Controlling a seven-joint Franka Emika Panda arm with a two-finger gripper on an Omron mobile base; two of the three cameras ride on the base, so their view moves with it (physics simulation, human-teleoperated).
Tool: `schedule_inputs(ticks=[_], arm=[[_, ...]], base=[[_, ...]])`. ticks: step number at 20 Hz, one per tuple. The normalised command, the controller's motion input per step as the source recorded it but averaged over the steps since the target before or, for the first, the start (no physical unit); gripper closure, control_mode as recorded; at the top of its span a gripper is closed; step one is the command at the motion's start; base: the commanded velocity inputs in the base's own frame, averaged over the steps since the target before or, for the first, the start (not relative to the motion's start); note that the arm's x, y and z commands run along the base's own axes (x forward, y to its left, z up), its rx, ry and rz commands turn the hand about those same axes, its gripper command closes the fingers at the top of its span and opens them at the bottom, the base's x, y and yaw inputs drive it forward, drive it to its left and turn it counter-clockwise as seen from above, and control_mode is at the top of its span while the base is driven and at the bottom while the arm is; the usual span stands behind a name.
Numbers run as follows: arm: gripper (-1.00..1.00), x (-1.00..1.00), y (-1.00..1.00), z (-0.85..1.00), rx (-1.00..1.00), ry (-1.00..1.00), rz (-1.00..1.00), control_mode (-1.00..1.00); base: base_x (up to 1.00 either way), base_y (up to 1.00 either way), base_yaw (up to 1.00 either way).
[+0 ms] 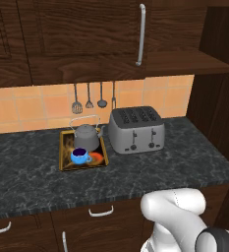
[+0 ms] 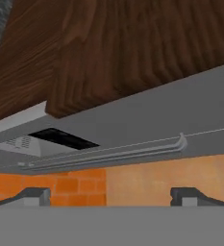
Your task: Pick the kettle from the counter and place it on the tray. Then pick the mug from the cabinet and place it on the tray. Then close the cabinet doors.
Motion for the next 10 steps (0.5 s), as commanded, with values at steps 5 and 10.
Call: schedule_inputs(ticks=[5,10], arm=[[-1.00,0.13,-0.47,-0.05,-0.09,0.07,0.00,-1.00],[-1.00,0.28,-0.45,-0.14,-0.15,0.02,0.00,-1.00]], base=[[0.00,0.00,0.00],[0.00,0.00,0.00]])
